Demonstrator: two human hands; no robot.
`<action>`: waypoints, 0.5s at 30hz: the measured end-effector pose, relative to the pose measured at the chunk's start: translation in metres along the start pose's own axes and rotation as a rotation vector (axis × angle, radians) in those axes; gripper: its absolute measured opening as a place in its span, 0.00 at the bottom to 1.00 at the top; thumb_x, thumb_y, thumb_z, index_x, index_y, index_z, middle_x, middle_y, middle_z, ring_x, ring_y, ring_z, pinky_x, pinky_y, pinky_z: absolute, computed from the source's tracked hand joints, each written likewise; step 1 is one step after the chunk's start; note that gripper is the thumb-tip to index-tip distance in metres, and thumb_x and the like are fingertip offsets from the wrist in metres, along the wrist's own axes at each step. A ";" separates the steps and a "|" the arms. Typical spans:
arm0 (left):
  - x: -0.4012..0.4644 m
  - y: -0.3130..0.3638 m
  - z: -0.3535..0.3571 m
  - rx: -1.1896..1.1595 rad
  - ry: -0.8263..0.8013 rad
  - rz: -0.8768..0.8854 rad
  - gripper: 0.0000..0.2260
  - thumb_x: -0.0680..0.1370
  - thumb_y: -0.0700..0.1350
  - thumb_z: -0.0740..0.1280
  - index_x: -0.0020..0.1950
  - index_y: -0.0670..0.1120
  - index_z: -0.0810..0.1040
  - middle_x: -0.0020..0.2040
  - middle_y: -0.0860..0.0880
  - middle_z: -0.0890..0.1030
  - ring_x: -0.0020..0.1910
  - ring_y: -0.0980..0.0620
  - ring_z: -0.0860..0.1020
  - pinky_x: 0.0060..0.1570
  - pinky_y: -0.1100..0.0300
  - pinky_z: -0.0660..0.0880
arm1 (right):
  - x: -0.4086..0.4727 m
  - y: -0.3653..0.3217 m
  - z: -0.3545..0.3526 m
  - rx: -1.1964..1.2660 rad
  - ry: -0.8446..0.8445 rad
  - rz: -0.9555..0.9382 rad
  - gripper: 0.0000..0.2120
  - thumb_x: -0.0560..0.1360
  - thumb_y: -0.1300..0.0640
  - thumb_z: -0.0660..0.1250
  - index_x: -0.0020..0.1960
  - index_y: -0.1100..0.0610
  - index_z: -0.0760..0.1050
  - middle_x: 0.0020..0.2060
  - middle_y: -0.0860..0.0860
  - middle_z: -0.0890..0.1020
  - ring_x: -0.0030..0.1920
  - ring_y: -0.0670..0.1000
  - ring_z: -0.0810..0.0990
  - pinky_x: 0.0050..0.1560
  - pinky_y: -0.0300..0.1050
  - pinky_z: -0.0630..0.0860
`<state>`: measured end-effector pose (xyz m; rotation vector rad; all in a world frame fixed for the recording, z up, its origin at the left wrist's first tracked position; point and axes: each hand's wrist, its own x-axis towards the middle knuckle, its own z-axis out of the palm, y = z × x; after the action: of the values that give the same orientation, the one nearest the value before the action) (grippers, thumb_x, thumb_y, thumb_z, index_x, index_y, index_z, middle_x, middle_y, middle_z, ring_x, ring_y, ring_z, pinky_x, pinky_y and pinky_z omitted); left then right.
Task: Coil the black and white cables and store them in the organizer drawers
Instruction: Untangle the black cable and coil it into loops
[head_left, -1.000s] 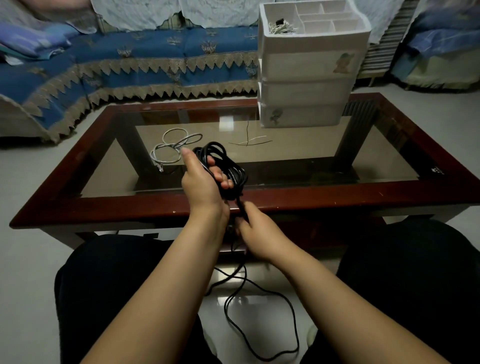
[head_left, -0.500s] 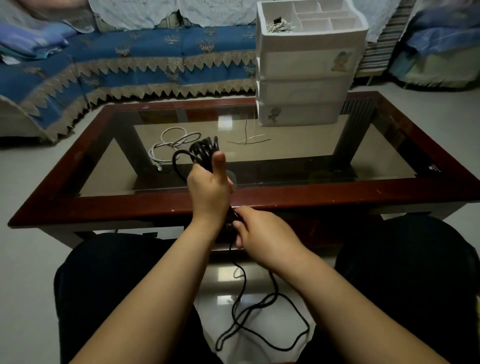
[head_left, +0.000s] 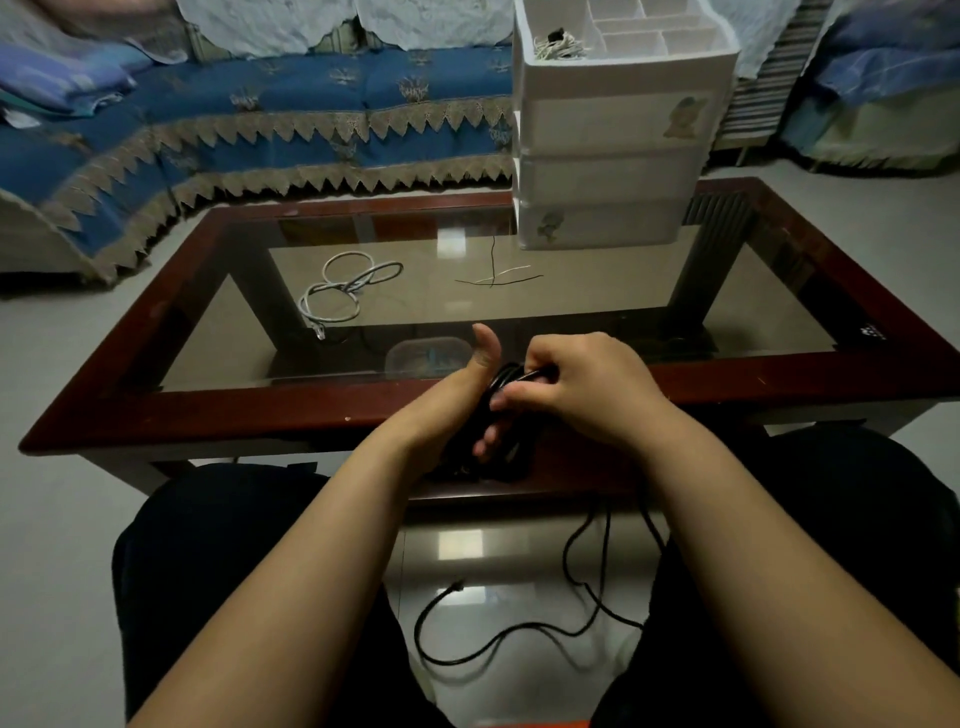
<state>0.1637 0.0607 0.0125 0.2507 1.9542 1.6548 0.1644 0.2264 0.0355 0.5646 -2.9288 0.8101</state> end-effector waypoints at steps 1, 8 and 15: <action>-0.001 0.000 -0.002 -0.017 -0.080 0.020 0.32 0.67 0.74 0.46 0.27 0.51 0.75 0.26 0.49 0.70 0.23 0.54 0.67 0.31 0.60 0.65 | 0.002 0.002 0.000 0.108 -0.023 0.025 0.16 0.67 0.36 0.67 0.37 0.48 0.71 0.32 0.46 0.77 0.35 0.44 0.75 0.35 0.41 0.71; -0.003 -0.009 -0.011 -0.318 -0.357 0.046 0.19 0.69 0.58 0.74 0.38 0.44 0.73 0.22 0.53 0.67 0.18 0.59 0.64 0.22 0.66 0.64 | 0.013 0.027 -0.003 0.627 -0.077 0.150 0.16 0.69 0.48 0.72 0.39 0.55 0.67 0.35 0.53 0.74 0.36 0.52 0.73 0.38 0.46 0.72; -0.004 0.003 -0.001 -0.456 -0.219 0.073 0.15 0.77 0.45 0.63 0.31 0.43 0.70 0.18 0.53 0.64 0.15 0.60 0.62 0.20 0.68 0.63 | -0.002 0.026 0.010 1.110 -0.392 0.216 0.29 0.70 0.33 0.57 0.58 0.51 0.78 0.55 0.51 0.83 0.58 0.50 0.80 0.61 0.47 0.75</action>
<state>0.1660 0.0587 0.0166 0.3121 1.3795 1.9739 0.1578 0.2430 0.0143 0.4475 -2.5757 2.6191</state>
